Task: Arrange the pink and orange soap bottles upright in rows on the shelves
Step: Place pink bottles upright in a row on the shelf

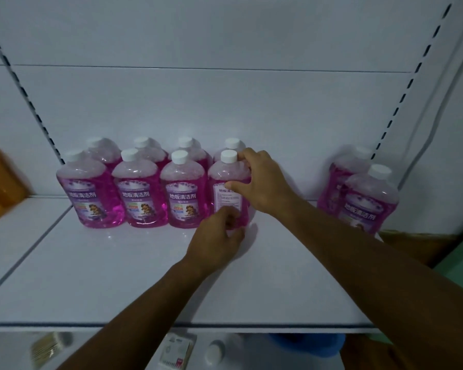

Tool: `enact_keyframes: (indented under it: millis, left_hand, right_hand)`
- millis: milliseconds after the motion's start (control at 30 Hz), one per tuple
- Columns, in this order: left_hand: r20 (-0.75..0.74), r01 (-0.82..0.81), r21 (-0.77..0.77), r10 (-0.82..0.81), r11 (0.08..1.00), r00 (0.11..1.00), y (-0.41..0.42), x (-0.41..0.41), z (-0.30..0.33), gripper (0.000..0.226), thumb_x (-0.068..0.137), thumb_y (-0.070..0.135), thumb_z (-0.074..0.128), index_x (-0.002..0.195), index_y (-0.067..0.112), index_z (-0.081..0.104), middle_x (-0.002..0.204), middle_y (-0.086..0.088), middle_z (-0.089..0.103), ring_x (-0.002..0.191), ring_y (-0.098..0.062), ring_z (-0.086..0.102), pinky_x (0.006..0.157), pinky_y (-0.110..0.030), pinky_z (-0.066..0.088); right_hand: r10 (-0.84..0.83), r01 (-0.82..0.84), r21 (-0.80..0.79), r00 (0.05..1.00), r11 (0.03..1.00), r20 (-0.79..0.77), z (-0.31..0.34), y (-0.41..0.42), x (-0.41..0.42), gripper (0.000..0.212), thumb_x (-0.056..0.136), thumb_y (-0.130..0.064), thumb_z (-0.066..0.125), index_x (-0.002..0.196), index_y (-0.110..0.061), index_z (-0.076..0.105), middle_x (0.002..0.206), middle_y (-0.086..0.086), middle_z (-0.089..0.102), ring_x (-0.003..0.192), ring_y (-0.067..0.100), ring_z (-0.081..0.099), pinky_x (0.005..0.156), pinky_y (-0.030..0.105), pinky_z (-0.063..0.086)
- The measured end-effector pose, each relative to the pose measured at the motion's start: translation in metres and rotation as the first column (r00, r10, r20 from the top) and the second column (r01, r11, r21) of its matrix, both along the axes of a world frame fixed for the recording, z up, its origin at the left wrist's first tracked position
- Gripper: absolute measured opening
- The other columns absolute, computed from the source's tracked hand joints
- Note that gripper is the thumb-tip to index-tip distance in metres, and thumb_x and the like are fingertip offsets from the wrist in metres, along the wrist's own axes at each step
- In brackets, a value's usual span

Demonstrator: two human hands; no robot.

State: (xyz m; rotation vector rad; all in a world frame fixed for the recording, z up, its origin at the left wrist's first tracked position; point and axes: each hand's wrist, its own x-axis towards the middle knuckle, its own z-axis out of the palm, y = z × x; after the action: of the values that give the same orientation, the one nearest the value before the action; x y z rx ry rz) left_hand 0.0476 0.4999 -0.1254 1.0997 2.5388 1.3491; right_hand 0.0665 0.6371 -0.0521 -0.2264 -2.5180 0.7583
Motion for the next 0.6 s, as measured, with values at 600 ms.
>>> enact_keyframes:
  millis: [600]
  left_hand:
    - [0.232,0.359,0.126,-0.379,0.925,0.896,0.137,0.070,0.020,0.048,0.091,0.022,0.065,0.134,0.022,0.045,0.118,0.013,0.053,0.105,-0.011,0.055,0.078,-0.015,0.045]
  right_hand:
    - [-0.451,0.460,0.042,0.883,0.887,-0.131,0.028,0.112,0.159,0.066,0.085,-0.033,0.071,0.140,-0.014,0.040,0.142,0.004,0.043,0.130,0.020,0.039,0.098,0.023,0.029]
